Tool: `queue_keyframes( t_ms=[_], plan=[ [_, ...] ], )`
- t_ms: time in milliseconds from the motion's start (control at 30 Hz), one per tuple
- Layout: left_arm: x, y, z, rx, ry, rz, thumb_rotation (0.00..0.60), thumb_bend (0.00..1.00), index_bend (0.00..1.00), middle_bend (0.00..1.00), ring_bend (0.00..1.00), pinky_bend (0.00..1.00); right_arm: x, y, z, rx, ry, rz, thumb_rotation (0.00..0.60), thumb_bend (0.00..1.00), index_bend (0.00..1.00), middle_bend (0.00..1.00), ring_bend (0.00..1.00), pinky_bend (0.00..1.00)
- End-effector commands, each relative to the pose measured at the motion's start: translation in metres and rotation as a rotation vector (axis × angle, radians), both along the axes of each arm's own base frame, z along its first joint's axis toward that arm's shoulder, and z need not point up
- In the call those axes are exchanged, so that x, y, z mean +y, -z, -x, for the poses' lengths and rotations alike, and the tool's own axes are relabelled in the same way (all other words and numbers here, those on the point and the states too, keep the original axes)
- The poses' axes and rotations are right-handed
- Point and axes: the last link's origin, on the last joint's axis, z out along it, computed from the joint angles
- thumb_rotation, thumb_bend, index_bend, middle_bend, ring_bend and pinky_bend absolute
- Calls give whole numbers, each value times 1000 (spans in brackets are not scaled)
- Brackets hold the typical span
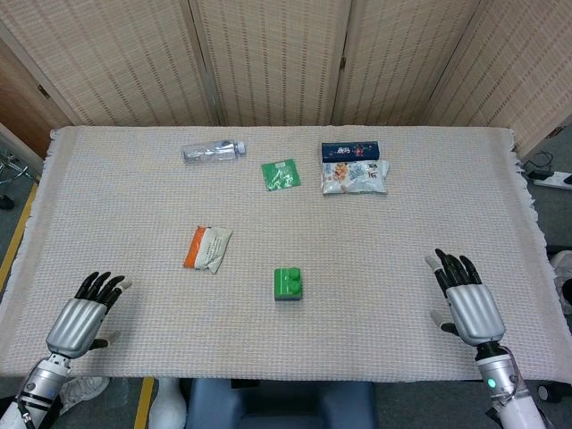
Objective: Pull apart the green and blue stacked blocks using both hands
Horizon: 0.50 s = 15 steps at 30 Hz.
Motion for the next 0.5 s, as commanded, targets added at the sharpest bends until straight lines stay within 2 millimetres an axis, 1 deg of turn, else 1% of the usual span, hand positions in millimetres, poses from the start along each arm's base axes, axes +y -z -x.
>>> queue_keyframes(
  t_ms=[33, 233, 400, 500],
  plan=[
    [-1, 0, 0, 0, -2, 2, 600, 246, 157, 151, 25, 0, 0, 0, 0, -2, 0, 0, 600, 314, 0, 0, 0, 0],
    [-8, 5, -9, -29, 32, 47, 600, 246, 156, 151, 25, 0, 4, -3, -2, -12, -14, 7, 600, 314, 0, 0, 0, 0],
    [-10, 12, -17, -63, 66, 106, 600, 245, 140, 151, 25, 0, 9, -8, -4, -27, -24, 17, 600, 314, 0, 0, 0, 0],
    [-8, 18, -26, -147, 92, 129, 600, 244, 130, 162, 30, 0, 10, -8, -5, -32, -30, 15, 600, 313, 0, 0, 0, 0]
  ],
)
